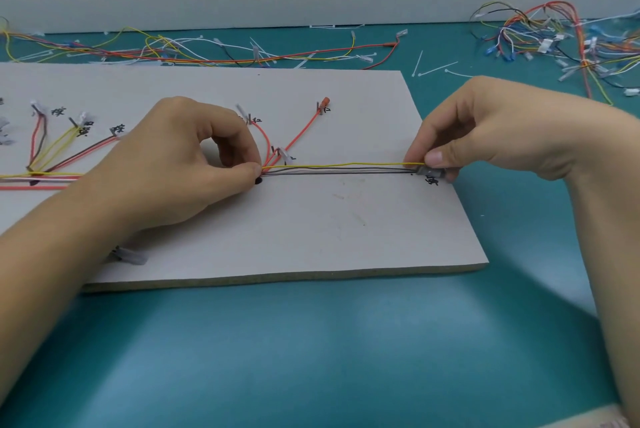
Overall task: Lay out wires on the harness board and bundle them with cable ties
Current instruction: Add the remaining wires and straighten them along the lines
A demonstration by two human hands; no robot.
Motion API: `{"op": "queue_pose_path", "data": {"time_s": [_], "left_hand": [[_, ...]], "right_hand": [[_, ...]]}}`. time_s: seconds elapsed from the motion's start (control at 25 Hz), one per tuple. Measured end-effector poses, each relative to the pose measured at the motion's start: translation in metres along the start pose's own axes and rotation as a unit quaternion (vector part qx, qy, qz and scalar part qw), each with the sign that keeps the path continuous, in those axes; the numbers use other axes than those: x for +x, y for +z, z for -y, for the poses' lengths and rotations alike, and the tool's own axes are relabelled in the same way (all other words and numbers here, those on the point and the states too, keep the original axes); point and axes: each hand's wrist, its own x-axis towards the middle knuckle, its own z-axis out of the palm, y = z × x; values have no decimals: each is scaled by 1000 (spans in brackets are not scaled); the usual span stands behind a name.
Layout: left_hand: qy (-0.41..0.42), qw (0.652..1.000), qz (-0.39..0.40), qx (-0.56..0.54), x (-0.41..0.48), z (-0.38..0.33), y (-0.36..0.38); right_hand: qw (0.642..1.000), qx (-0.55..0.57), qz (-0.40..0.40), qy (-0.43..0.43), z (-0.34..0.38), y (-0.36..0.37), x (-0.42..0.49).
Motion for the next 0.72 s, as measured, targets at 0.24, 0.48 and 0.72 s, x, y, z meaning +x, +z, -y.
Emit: {"op": "queue_pose_path", "data": {"time_s": [0.24, 0.48, 0.72], "left_hand": [[0, 1000, 2, 7, -1, 0, 0], [-9, 1000, -3, 10, -3, -1, 0], [-10, 999, -9, 29, -6, -5, -1]], "right_hand": [[998, -46, -44, 6, -4, 2, 4], [997, -52, -50, 13, -1, 3, 3], [981, -76, -173, 30, 14, 17, 6]]}}
